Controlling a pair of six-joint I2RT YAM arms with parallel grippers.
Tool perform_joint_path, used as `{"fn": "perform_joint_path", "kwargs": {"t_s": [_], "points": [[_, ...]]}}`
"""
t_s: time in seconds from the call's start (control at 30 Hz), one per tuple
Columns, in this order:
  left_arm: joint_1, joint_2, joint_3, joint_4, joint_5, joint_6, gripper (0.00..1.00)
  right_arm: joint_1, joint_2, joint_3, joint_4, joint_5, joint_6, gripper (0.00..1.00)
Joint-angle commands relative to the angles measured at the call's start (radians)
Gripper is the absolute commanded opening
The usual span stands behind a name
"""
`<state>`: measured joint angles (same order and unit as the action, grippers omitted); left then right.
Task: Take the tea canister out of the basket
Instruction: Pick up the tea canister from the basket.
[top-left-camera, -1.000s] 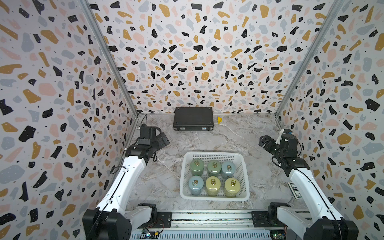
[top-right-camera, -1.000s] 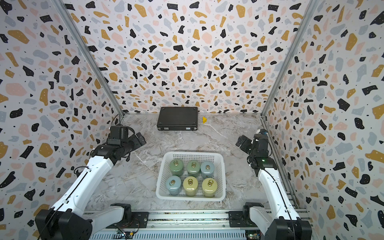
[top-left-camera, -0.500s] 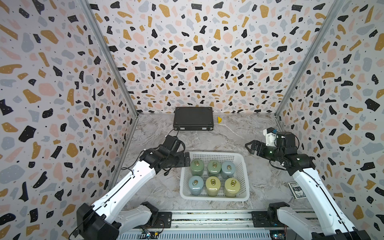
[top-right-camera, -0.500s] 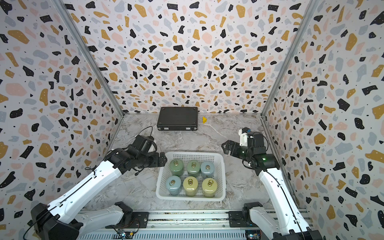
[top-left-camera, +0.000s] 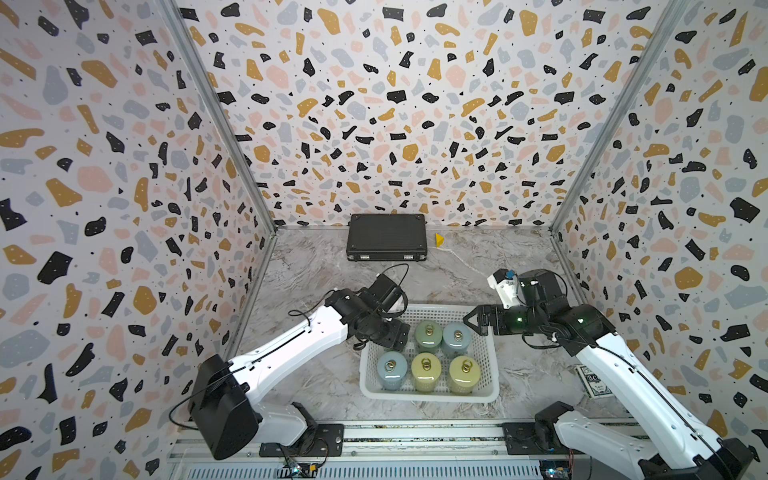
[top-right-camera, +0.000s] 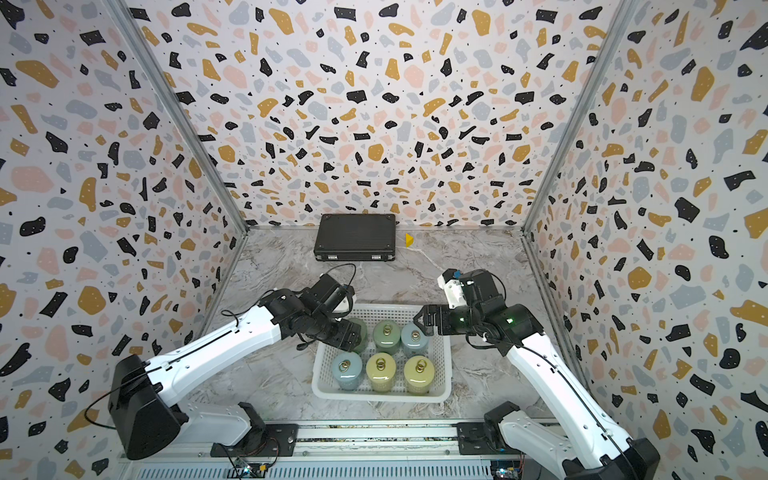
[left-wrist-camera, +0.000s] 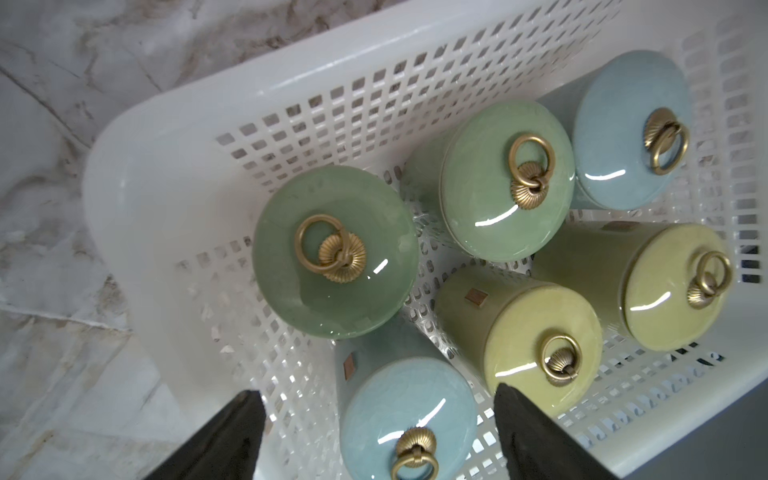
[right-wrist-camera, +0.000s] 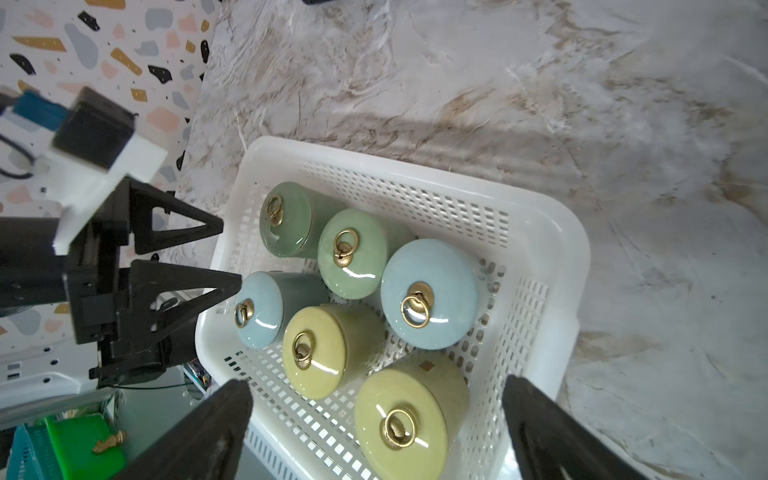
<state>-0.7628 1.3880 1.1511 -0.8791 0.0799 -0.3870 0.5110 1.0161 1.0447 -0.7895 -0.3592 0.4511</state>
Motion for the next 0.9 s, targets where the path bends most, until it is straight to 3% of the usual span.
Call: {"fn": "perform_joint_path", "kwargs": {"t_s": [0.0, 0.23, 0.87], "points": [[-0.001, 0.042, 0.036, -0.016, -0.039, 0.054, 0.90, 0.059, 0.018, 0.053, -0.045, 0.065, -0.025, 0.99], [0.000, 0.122, 0.033, 0.031, -0.081, 0.080, 0.90, 0.128, 0.049, 0.072, -0.030, 0.110, -0.017, 0.99], [0.020, 0.299, 0.050, 0.122, -0.076, 0.106, 0.91, 0.170, 0.073, 0.070, -0.048, 0.112, -0.032, 0.99]]}}
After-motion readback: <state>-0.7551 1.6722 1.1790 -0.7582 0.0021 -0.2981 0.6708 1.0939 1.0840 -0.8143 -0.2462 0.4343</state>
